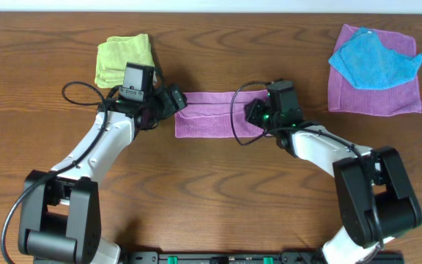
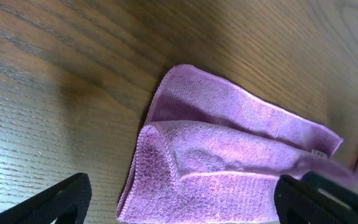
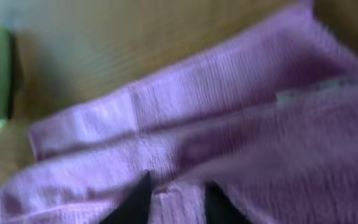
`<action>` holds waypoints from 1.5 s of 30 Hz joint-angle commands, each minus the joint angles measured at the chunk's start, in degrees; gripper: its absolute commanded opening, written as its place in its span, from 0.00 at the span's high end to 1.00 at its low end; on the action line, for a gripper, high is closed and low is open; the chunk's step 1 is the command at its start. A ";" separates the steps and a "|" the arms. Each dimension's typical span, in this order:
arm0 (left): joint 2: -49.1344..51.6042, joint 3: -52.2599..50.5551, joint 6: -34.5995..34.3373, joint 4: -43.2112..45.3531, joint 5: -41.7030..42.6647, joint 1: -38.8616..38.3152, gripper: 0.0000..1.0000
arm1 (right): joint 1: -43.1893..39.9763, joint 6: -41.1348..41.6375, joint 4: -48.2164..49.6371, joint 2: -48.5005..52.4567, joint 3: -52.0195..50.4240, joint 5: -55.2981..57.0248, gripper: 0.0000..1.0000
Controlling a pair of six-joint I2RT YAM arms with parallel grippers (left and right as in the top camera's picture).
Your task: Fold the cloth
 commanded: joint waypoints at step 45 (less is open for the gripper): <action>15.82 0.79 -6.78 19.32 3.17 -9.73 0.05 | 0.48 -0.26 24.55 0.90 0.96 11.96 0.05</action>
